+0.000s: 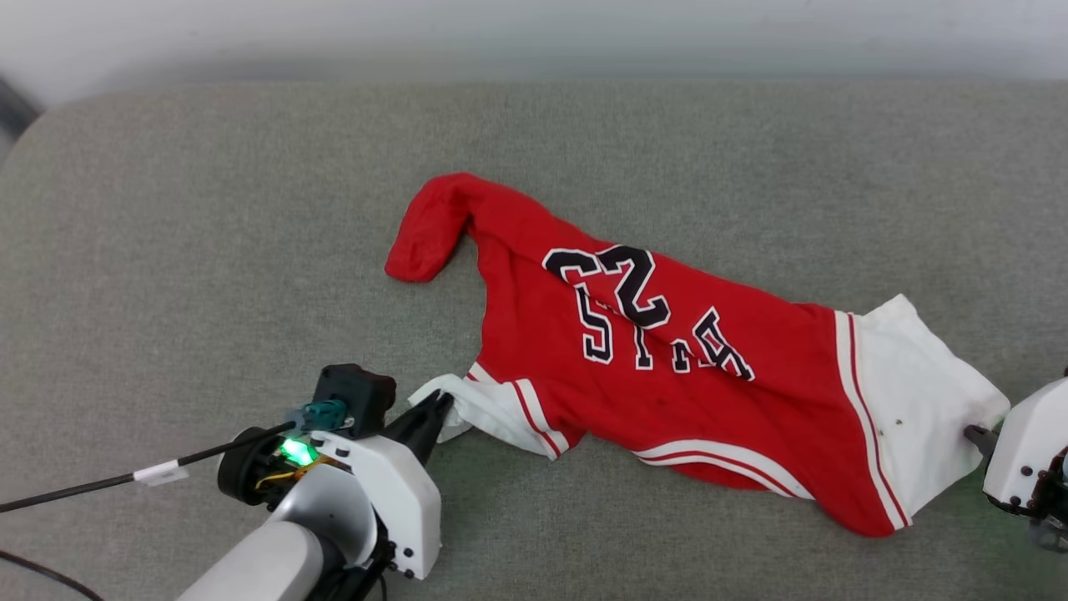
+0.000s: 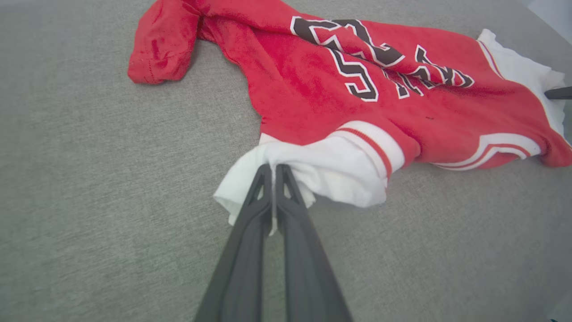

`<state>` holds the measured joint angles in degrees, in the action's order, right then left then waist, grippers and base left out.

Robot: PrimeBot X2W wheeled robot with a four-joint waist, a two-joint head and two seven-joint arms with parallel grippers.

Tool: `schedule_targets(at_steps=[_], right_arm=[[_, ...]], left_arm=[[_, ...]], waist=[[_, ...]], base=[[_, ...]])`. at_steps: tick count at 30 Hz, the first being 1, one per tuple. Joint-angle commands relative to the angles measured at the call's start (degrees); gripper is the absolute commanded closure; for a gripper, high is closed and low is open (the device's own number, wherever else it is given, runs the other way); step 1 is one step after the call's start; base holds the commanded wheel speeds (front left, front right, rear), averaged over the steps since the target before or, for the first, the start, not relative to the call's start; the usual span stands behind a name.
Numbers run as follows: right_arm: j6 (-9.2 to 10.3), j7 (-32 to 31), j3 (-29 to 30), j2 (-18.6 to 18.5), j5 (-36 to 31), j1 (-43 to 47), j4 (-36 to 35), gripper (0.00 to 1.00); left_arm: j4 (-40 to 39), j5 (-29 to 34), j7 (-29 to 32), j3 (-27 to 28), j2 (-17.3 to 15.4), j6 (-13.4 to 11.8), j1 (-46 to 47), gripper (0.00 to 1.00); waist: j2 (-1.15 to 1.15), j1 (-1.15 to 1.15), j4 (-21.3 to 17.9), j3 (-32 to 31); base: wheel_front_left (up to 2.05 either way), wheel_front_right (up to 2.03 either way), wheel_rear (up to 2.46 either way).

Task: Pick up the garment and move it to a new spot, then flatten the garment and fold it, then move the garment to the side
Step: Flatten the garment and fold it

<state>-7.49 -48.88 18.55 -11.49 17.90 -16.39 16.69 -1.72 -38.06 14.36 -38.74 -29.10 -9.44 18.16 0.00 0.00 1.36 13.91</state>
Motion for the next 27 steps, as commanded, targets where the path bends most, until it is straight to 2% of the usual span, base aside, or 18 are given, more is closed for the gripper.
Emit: schedule_targets(at_steps=[1,9,15,21,27], right_arm=[[0.00,-0.1,-0.6,-0.1,0.1,1.0,-1.0,1.00],[0.01,-2.1,-3.4,-2.1,-0.2,1.5,-12.6,1.00],[0.01,-2.2,-5.8,-4.6,-1.3,-2.8,-20.2,1.00],[0.02,-0.3,-6.2,-6.8,-4.0,-12.5,-21.3,1.00],[0.02,4.8,-6.4,-8.3,-5.4,-26.5,-16.9,1.00]], left_arm=[[0.1,-0.1,-0.7,0.6,-0.4,-0.4,-0.6,1.00],[-1.0,0.4,-3.2,5.1,-3.7,-3.2,0.1,1.00],[-0.8,0.2,-3.4,9.6,-6.4,-3.7,5.6,1.00],[1.2,0.7,-4.1,13.5,-7.0,-3.4,15.5,1.00],[6.1,3.0,-3.6,14.5,-6.8,-1.4,29.1,1.00]], waist=[[0.00,0.00,-0.5,-1.9],[0.00,0.00,-2.1,-9.3],[0.00,0.00,-3.1,-12.8],[0.00,0.00,-4.0,-12.6],[0.00,0.00,-4.6,-8.1]], base=[[0.00,0.00,0.00],[0.00,0.00,0.00],[0.00,0.00,0.00],[0.00,0.00,0.00],[0.00,0.00,0.00]])
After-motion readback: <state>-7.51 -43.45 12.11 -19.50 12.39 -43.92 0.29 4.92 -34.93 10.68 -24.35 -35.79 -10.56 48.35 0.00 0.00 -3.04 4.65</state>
